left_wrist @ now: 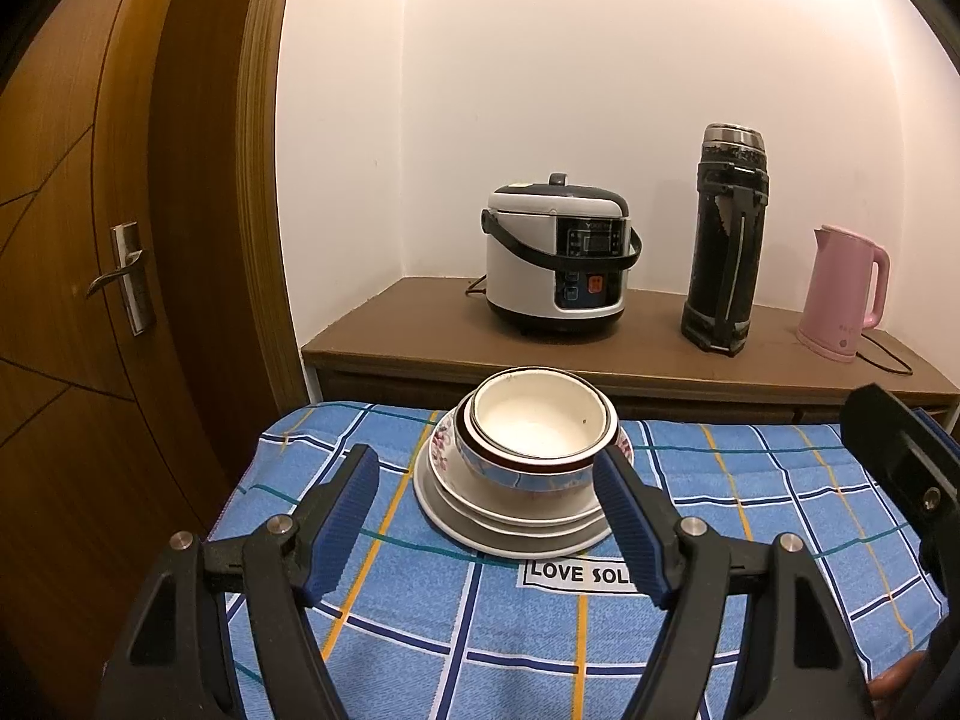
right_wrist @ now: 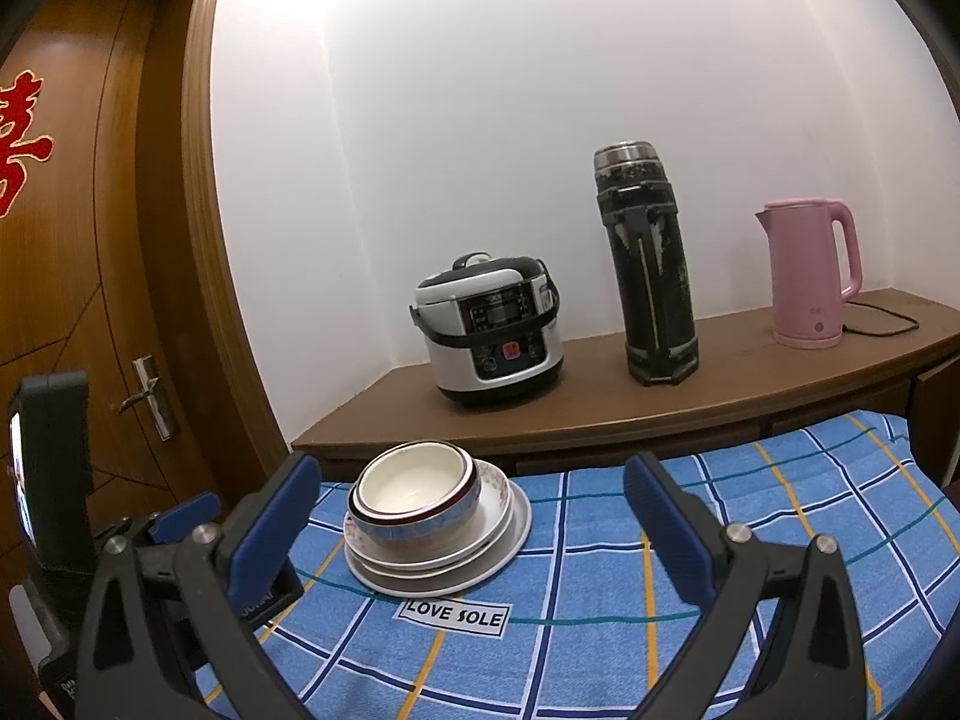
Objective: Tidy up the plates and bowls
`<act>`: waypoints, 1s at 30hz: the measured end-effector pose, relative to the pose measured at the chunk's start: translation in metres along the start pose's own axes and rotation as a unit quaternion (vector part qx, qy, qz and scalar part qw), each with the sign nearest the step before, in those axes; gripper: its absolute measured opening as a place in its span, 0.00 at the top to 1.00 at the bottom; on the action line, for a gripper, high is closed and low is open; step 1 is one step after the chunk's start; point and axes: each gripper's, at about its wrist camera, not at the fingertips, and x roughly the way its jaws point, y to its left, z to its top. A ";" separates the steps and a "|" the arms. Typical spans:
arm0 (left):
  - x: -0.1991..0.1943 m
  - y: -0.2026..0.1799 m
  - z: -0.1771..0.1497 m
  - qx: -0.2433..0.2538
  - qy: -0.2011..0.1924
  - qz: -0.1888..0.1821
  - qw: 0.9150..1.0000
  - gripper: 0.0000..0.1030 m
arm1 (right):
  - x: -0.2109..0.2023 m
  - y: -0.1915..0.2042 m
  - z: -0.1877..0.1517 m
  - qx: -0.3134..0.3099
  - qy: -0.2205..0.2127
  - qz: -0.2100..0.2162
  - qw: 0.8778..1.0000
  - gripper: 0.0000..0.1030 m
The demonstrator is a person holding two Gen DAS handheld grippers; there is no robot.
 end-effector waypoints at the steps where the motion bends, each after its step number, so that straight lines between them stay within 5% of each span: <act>1: 0.000 0.000 0.000 0.000 0.000 0.001 1.000 0.26 | 0.000 0.000 0.000 0.000 0.001 0.000 1.000 0.00; 30: 0.002 -0.002 0.001 0.003 0.000 0.010 1.000 0.26 | 0.000 -0.001 0.000 0.007 0.002 -0.002 1.000 0.00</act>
